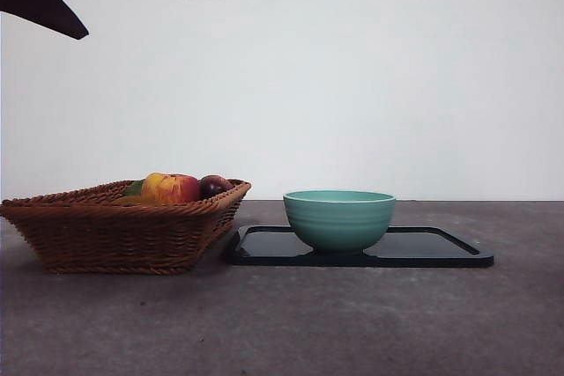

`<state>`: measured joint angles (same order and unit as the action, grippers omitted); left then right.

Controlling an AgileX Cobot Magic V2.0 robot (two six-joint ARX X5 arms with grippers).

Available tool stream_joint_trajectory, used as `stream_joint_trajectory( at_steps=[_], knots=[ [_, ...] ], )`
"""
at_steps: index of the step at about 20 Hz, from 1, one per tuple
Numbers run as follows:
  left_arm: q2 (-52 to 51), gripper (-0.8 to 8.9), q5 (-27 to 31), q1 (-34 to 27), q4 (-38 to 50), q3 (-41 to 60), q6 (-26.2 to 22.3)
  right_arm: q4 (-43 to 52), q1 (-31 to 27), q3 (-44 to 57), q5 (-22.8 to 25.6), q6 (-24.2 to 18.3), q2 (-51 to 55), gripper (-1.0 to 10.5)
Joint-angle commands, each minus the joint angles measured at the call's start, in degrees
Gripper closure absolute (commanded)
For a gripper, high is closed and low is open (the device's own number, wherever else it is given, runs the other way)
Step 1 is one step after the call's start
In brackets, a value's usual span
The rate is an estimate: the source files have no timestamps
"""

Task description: Pick up the wifruite, put it on the bowl, pick up the plate, put it on desk

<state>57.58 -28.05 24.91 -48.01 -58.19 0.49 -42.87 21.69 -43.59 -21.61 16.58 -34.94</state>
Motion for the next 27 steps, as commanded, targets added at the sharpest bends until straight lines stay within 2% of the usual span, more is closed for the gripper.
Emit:
stream_joint_trajectory(
  at_steps=[1,4,7,11,15,25,27],
  knots=[
    [0.31,4.08,-0.33,0.31,0.42,-0.68,-0.98,6.58,0.17,-0.74,3.23,5.84,-5.18,6.4],
    [0.31,4.08,-0.33,0.31,0.42,-0.68,-0.98,11.69,-0.35,-3.82,5.57,5.86,-15.76,6.4],
    [0.31,4.08,-0.33,0.31,0.44,-0.68,-1.11,14.73,-1.33,-9.75,5.64,4.79,-28.59,6.4],
    [0.31,4.08,-0.33,0.31,0.42,-0.68,-1.16,15.87,-1.86,-18.45,5.66,2.86,-43.67,6.4],
    [0.31,4.08,-0.33,0.31,0.39,-0.68,-1.16,15.91,-1.84,-24.74,8.33,0.79,-54.62,6.4],
    [0.31,4.08,-0.31,0.31,0.20,-0.68,-1.16,22.10,-1.68,-25.86,10.14,-0.09,-66.88,6.4],
    [0.31,4.08,-0.31,0.31,-0.07,-0.68,-1.25,22.93,-1.66,-25.86,11.34,-0.13,-68.08,6.9]
  ],
)
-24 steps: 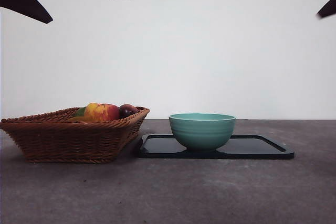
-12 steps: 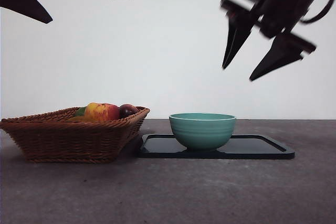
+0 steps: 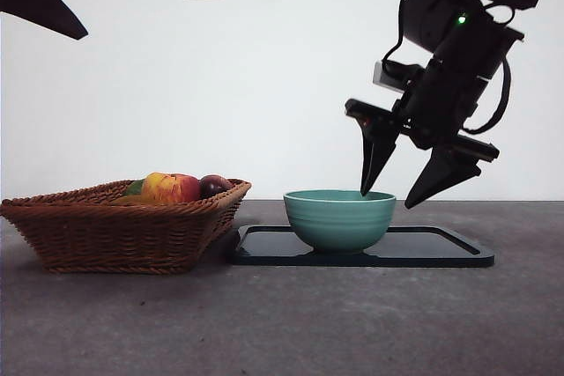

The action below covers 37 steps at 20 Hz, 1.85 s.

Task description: Pick up the wifruite, put it on the bowl, pick up the plate, put it on desk

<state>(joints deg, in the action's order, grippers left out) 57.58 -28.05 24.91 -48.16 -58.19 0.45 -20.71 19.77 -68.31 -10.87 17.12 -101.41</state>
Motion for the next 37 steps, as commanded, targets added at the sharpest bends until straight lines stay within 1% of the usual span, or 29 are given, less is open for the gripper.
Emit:
stream_joint_trajectory(
  at_steps=[1,5,9,14,17,20,24,26,30,33,37],
  knots=[
    [0.31,4.08,-0.31,0.31,0.04,-0.68,-1.29,1.27,0.26,-1.14,0.55,-0.66,-1.86,7.4],
    [0.31,4.08,-0.31,0.31,0.07,-0.68,-1.31,1.62,0.26,-1.14,0.44,-0.70,-1.92,8.5],
    [0.31,4.08,-0.31,0.31,0.07,-0.68,-1.31,1.66,0.31,-1.14,0.44,-0.72,-1.92,9.3],
    [0.31,4.08,-0.31,0.31,0.04,-0.68,-1.51,1.31,0.31,-1.18,0.39,-0.96,-0.31,9.3],
    [0.31,4.08,-0.31,0.31,0.09,-0.68,-1.51,-0.66,0.37,-1.18,0.42,-1.60,6.29,9.3],
    [0.31,4.08,-0.31,0.31,0.09,-0.68,-1.51,-5.31,0.83,-1.18,-0.02,-3.04,14.86,9.3],
    [0.31,4.08,-0.31,0.28,0.07,-0.68,-1.51,-16.22,4.42,-1.03,0.83,-4.37,25.66,9.3],
    [0.31,4.08,-0.31,0.28,0.02,-0.68,-1.51,-19.02,6.99,-0.02,2.45,-4.37,29.29,9.3],
    [0.31,4.08,-0.31,0.28,-0.04,-0.68,-1.51,-18.32,13.29,7.13,7.58,-3.85,35.50,9.3],
    [0.31,4.08,-0.31,0.31,-0.07,-0.68,-1.51,-16.26,16.68,13.20,7.98,-3.39,36.02,9.3],
    [0.31,4.08,-0.31,0.28,-0.11,-0.68,-1.46,-6.67,19.56,21.51,7.91,-0.42,34.58,9.3]
  ],
)
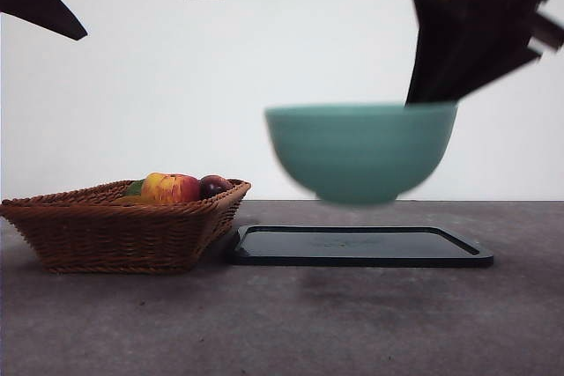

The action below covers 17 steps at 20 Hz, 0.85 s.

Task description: Pick up the wifruite, put it on the bowl, pick up the plate, put it on desk

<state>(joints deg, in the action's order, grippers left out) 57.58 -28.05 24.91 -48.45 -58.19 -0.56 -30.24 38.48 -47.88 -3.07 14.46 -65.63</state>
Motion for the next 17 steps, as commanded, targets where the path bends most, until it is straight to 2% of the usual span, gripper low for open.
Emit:
stream_joint_trajectory(
  at_steps=[1,9,13,14,17],
  knots=[
    [0.31,4.08,-0.31,0.31,0.17,-0.68,-0.46,4.55,1.11,2.62,0.11,3.04,-2.14,9.3],
    [0.31,4.08,-0.31,0.31,-0.04,-0.68,-0.46,10.75,1.20,5.18,0.11,3.37,-11.89,9.3],
    [0.31,4.08,-0.31,0.28,-0.04,-0.68,-0.46,10.60,1.38,5.18,0.31,3.56,-12.13,9.3],
    [0.31,4.08,-0.31,0.28,-0.04,-0.68,-0.46,10.60,1.38,5.18,0.50,3.56,-12.11,9.0],
    [0.31,4.08,-0.31,0.31,-0.04,-0.68,-0.48,10.51,1.42,5.16,0.55,4.52,-12.02,7.1]
  ],
)
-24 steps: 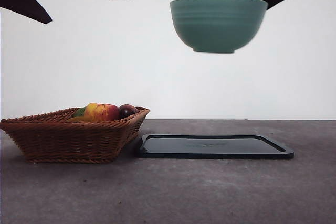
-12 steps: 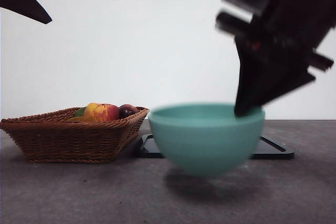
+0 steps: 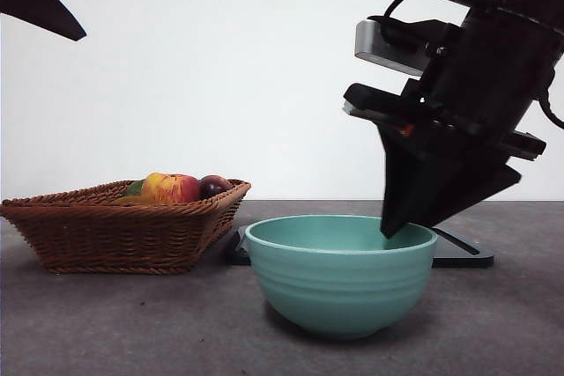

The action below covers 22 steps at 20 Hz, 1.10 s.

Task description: Pick up the wifruite, put it on the bowl, pick up the plate, put it on desk

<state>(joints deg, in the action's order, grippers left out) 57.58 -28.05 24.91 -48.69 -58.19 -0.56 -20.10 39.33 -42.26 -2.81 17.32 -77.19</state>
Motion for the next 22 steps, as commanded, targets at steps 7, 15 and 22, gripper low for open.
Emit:
stream_joint_trajectory(
  at_steps=[7,15,22],
  knots=[
    [0.31,4.08,-0.31,0.28,0.22,-0.68,-0.46,-1.64,0.55,-1.53,0.28,1.75,8.76,6.7],
    [0.31,4.08,-0.31,0.31,0.15,-0.68,-0.46,-17.53,0.57,-10.36,-1.09,-0.22,24.85,6.7],
    [0.31,4.08,-0.31,0.31,-0.17,-0.68,-0.33,-27.74,0.57,-11.10,-9.49,-0.22,33.53,6.7]
  ],
)
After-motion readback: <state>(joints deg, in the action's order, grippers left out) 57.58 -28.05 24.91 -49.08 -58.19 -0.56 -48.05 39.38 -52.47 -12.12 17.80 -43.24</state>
